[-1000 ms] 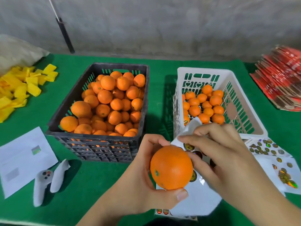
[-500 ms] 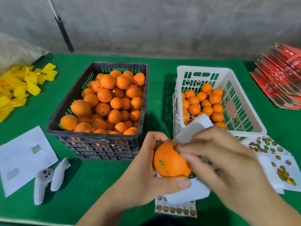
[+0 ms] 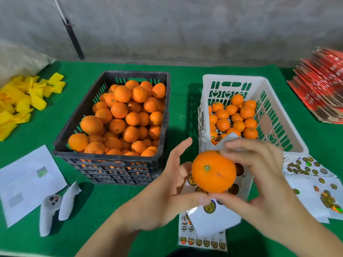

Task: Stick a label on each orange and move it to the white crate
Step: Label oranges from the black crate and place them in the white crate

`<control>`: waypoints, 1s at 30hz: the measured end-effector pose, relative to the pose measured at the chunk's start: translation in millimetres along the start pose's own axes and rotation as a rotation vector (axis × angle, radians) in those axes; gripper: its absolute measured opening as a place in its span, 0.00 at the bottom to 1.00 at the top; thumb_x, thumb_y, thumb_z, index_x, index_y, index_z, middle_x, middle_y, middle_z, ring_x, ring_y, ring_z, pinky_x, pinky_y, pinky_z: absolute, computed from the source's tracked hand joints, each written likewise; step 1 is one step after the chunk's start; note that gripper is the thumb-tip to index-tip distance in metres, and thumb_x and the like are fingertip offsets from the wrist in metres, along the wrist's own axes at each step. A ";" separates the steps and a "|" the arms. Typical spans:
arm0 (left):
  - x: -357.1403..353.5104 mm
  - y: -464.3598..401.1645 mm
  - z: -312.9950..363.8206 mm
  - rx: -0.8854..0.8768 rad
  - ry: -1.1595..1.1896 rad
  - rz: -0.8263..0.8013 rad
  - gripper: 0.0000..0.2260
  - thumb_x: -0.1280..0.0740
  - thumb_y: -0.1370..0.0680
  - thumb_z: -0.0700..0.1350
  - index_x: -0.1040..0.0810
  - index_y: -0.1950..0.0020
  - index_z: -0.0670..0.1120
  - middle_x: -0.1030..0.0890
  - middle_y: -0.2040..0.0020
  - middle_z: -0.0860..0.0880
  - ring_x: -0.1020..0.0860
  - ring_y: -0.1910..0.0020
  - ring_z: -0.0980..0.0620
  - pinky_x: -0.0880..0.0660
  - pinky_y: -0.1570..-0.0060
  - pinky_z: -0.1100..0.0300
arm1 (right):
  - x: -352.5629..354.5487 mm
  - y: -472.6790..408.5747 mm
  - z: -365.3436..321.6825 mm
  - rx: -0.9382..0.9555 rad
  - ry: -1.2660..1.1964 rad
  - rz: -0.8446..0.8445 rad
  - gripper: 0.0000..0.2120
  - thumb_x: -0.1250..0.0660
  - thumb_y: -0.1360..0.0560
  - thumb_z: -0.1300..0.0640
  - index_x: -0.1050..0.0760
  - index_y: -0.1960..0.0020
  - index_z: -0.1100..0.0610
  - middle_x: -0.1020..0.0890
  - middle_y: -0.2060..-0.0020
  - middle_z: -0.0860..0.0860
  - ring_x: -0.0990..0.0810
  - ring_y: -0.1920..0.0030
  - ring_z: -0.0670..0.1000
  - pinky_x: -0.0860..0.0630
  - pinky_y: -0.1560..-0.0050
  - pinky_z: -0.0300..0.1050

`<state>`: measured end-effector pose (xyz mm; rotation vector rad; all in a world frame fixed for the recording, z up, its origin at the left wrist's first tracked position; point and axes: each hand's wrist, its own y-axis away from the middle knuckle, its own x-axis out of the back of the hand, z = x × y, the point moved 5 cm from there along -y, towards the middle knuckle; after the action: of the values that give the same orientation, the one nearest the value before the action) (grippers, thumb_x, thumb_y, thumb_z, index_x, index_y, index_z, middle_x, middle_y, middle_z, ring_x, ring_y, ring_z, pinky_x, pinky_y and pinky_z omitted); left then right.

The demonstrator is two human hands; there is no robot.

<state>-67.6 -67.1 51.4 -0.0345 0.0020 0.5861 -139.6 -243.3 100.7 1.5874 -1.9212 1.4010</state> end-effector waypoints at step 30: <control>275.1 -120.0 -88.6 0.749 -2.003 0.050 0.35 0.36 0.19 0.56 0.49 0.16 0.53 0.43 0.19 0.43 0.41 0.21 0.38 0.41 0.26 0.43 | -74.5 11.8 98.7 -0.822 -0.938 0.101 0.20 0.29 0.26 0.44 0.17 0.36 0.46 0.13 0.41 0.52 0.14 0.52 0.48 0.22 0.65 0.38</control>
<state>228.7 -17.8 -36.6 1.2877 -1.7147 0.4235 -89.1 -278.9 -7.1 1.7878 -2.5395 -0.3031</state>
